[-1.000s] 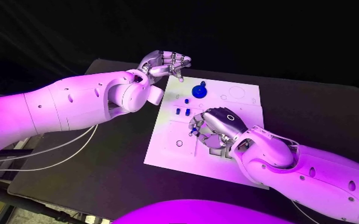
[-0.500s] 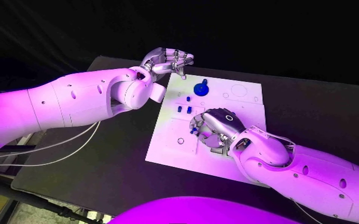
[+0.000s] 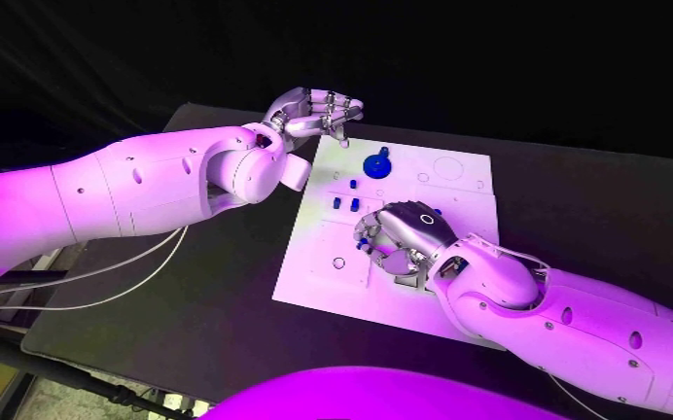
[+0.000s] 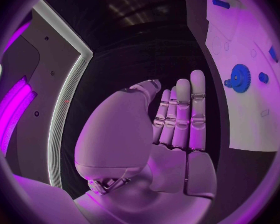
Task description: Assemble the parts on the task board
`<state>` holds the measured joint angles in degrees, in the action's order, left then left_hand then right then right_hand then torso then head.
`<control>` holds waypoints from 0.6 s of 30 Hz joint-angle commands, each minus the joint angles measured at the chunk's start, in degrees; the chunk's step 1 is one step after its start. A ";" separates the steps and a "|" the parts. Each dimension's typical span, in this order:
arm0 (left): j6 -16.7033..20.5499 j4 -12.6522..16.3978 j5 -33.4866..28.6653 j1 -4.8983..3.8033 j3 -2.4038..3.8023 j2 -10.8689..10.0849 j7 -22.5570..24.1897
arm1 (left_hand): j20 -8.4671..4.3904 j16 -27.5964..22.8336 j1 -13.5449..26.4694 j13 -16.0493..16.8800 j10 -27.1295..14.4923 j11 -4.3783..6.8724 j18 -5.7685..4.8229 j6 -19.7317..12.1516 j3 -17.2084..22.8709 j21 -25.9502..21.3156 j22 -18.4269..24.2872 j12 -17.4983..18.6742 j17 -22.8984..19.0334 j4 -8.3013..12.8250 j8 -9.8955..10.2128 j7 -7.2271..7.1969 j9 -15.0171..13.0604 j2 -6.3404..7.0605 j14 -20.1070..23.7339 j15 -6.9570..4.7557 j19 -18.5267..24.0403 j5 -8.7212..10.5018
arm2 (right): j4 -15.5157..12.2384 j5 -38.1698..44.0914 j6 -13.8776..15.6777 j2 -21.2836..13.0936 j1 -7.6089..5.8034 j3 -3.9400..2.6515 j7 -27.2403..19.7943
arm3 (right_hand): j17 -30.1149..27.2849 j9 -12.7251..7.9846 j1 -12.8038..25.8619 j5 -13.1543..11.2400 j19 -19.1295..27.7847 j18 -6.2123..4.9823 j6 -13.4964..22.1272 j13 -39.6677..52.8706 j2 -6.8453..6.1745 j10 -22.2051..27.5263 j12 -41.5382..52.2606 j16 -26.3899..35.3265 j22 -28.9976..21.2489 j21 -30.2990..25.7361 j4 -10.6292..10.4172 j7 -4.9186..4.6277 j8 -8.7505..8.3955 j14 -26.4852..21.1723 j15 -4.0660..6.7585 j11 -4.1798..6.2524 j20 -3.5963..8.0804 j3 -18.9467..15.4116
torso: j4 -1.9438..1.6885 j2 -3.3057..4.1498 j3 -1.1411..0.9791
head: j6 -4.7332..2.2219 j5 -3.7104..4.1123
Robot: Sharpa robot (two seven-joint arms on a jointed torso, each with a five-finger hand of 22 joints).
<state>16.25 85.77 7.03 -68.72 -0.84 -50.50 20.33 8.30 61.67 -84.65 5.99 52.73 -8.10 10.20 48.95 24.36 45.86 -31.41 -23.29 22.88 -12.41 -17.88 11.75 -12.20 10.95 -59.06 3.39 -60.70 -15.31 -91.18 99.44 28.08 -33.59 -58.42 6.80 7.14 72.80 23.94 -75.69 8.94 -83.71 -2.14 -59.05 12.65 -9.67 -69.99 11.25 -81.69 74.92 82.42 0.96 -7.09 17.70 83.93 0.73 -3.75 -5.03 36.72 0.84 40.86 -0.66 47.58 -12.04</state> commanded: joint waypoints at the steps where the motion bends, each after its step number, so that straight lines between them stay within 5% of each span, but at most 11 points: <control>1: -0.78 0.10 -0.26 -0.04 0.04 0.09 0.20 | -0.14 -0.34 0.33 -0.08 -0.50 0.07 0.30 -0.35 0.28 0.09 -0.06 -0.29 -0.06 0.04 -0.29 0.01 0.08 0.40 0.54 0.02 0.45 0.08 | 0.15 1.73 -3.67 0.36 0.11 0.18 0.64 | -0.06 0.09 0.12 0.40 -2.51 0.37 0.07 0.03 0.54 0.25 -0.31 0.21 10.87 0.05 0.07 -0.43 0.30 2.70 0.23 0.35 0.04 0.06 | -0.01 -0.01 -0.01 | 0.06 -0.02; 11: -0.75 0.05 -0.26 -0.04 0.03 0.04 0.09 | -0.14 -0.34 0.33 -0.08 -0.50 0.07 0.30 -0.35 0.28 0.09 -0.06 -0.29 -0.06 0.04 -0.29 0.01 0.08 0.40 0.54 0.02 0.45 0.08 | 0.01 2.61 -5.68 0.73 0.10 0.32 1.21 | -0.25 -0.02 0.79 -0.17 -2.28 0.27 0.85 -0.10 0.26 0.90 -0.91 0.28 10.71 -0.35 -0.16 -0.68 -0.17 2.67 0.00 0.06 -0.12 -0.32 | 0.03 -0.02 -0.01 | 0.17 -0.13; 18: -0.79 0.01 -0.26 -0.04 0.03 -0.04 -0.02 | -0.14 -0.34 0.33 -0.08 -0.50 0.07 0.30 -0.35 0.28 0.09 -0.06 -0.29 -0.06 0.04 -0.29 0.01 0.08 0.40 0.54 0.02 0.45 0.08 | -0.04 2.90 -3.81 0.40 0.10 0.35 1.61 | -0.79 -0.96 3.15 1.18 -1.17 -0.18 3.94 -1.40 -1.53 4.94 -3.77 0.45 9.76 -2.41 -1.46 -2.26 -2.41 2.50 -1.40 -1.64 -1.18 -1.01 | 0.03 -0.03 -0.02 | 0.14 -0.13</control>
<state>16.24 85.73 7.02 -68.73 -0.85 -50.59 20.15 8.30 61.67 -84.66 5.99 52.74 -8.10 10.19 48.95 24.36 45.86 -31.40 -23.29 22.89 -12.41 -17.88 11.75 -12.20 10.96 -59.07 3.39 -60.70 -15.31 -91.35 101.31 25.50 -33.16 -58.61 6.90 7.90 72.09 23.10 -73.03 9.89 -83.89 -2.16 -55.58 11.54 -11.09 -65.74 7.85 -81.48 74.90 80.39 -0.07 -9.28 15.56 84.03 -0.26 -4.98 -5.89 35.69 0.85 40.83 -0.67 47.77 -12.18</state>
